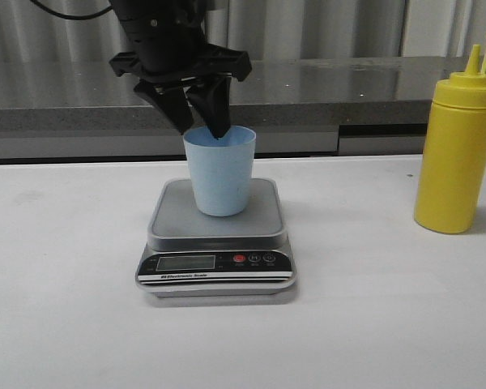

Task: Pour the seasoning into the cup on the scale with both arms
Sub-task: 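Open the left gripper and lift it away from the cup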

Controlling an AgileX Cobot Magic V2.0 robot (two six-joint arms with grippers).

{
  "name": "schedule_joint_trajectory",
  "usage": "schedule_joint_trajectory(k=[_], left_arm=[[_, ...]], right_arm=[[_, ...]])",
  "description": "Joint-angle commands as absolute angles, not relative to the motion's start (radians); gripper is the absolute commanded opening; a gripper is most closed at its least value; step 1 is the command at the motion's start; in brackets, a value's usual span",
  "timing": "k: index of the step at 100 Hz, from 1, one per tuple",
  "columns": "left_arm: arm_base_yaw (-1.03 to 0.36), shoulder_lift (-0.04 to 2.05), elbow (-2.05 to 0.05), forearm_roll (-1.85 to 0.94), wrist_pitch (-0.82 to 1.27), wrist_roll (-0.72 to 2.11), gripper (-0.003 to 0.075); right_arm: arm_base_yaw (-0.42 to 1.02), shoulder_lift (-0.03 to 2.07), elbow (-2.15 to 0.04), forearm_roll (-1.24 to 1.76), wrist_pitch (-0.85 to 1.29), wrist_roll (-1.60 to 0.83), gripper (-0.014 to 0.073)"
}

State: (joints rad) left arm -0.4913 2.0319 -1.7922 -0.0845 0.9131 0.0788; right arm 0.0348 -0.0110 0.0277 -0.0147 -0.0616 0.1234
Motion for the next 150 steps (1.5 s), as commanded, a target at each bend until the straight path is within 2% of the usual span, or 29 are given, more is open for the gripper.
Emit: schedule_joint_trajectory(k=[1, 14, 53, 88, 150], left_arm=[[-0.498, 1.952, -1.836, -0.097, 0.892, 0.068, 0.0426], [-0.498, 1.917, -1.836, -0.098, 0.903, 0.059, 0.0382], [-0.498, 1.761, -1.792, -0.096, 0.889, 0.02, -0.0022], [-0.458, 1.447, -1.379, -0.096, 0.664, -0.008, -0.002], [-0.274, 0.774, -0.764, -0.096, 0.477, -0.008, -0.002]], right_arm=[[0.029, -0.032, 0.01, -0.019, -0.144, 0.123, -0.0067], [0.029, -0.032, 0.01, -0.019, -0.144, 0.123, -0.0067], [0.029, -0.032, 0.01, -0.019, -0.144, 0.123, -0.0067], [0.029, -0.032, 0.01, -0.019, -0.144, 0.123, -0.0067], [0.029, -0.032, 0.01, -0.019, -0.144, 0.123, -0.0067]])
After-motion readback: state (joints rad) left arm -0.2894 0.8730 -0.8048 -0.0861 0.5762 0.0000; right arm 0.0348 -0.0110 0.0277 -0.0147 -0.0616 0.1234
